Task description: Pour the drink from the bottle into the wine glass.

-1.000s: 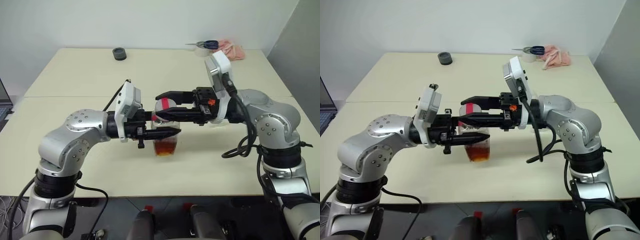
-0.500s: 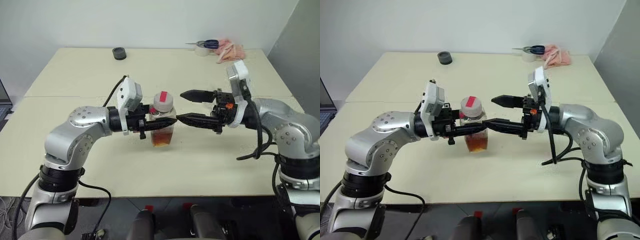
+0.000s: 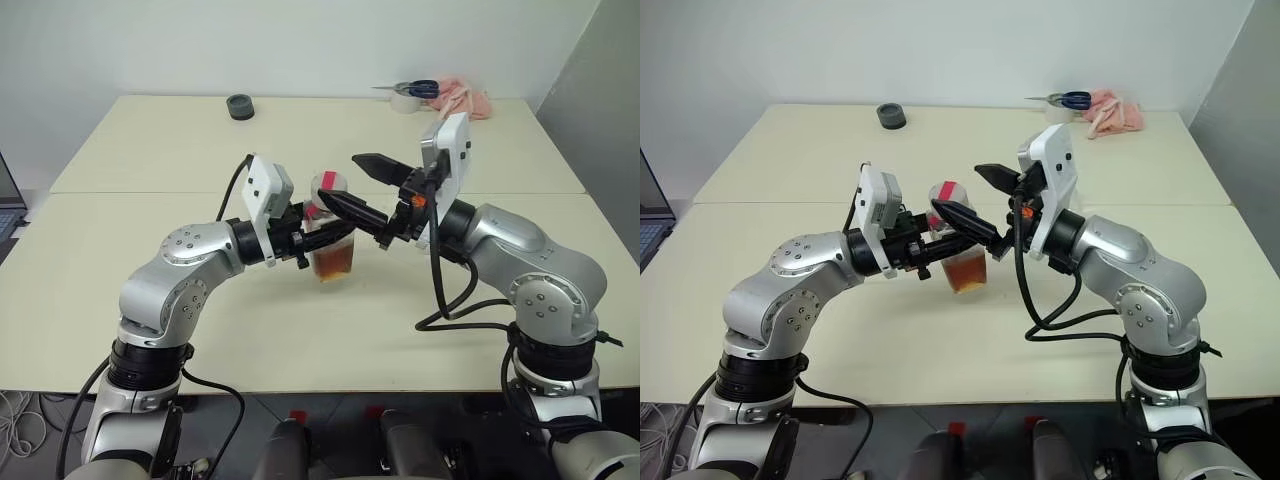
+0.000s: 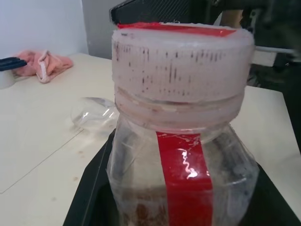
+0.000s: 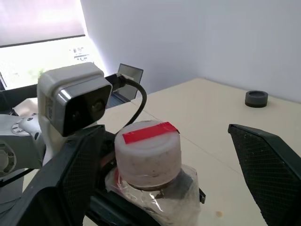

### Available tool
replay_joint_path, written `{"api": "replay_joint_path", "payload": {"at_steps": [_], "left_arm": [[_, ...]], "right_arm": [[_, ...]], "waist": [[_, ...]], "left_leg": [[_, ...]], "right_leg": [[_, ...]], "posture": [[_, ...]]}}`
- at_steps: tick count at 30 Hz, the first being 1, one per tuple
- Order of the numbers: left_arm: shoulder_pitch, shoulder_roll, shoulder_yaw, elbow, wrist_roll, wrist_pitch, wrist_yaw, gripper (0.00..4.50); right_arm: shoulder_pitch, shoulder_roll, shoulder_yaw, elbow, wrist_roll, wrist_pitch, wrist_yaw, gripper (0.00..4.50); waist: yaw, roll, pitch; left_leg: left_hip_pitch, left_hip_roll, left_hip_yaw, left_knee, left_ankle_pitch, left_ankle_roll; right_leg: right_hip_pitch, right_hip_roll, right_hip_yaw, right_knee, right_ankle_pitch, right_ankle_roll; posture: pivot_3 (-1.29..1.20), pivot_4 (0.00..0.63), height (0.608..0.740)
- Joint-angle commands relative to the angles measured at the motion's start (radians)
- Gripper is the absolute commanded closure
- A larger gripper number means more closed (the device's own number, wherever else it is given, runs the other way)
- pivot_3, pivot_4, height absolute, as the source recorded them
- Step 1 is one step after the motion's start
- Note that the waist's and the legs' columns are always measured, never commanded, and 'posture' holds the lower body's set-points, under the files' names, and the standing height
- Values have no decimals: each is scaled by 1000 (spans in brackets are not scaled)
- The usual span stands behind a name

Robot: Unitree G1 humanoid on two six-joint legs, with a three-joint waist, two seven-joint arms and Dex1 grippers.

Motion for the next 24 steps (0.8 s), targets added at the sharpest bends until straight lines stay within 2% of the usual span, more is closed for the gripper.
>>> {"api": "replay_joint_path", "payload": {"at_steps": [1,9,10,13,20,23,24], "left_arm": [[-11,-4,16,-15,7,-38,-1,2677],[-7,-10,18,-22,13,-42,4,2677],[-6,-10,19,-23,13,-42,5,2677],[-4,-9,20,-26,14,-41,6,2677],[-7,-9,21,-26,17,-40,8,2677],[-11,-9,21,-33,9,-32,5,2677],[-14,-8,20,-36,4,-27,2,2677]], "right_arm": [[-27,5,0,-42,25,0,-6,35],[-38,27,34,-12,-2,-25,-10,35],[-39,32,35,-8,-4,-28,-11,197],[-45,44,38,1,-11,-37,-12,913],[-46,47,38,15,-19,-46,1,3487],[-49,31,37,25,-10,-51,30,4456],[-52,19,35,33,-9,-54,50,4456]], "waist": [[0,0,0],[0,0,0],[0,0,0],[0,0,0],[0,0,0],[0,0,0],[-1,0,0]], "left_leg": [[0,0,0,0,0,0],[0,0,0,0,0,0],[0,0,0,0,0,0],[0,0,0,0,0,0],[0,0,0,0,0,0],[0,0,0,0,0,0],[0,0,0,0,0,0]], "right_leg": [[0,0,0,0,0,0],[0,0,0,1,0,0],[0,0,0,1,0,0],[0,0,0,0,0,0],[0,0,0,0,0,0],[0,0,0,0,0,0],[0,0,0,0,0,0]], "posture": [[0,150,740],[0,150,740],[0,150,740],[0,150,740],[0,150,740],[0,150,740],[0,150,740]]}}
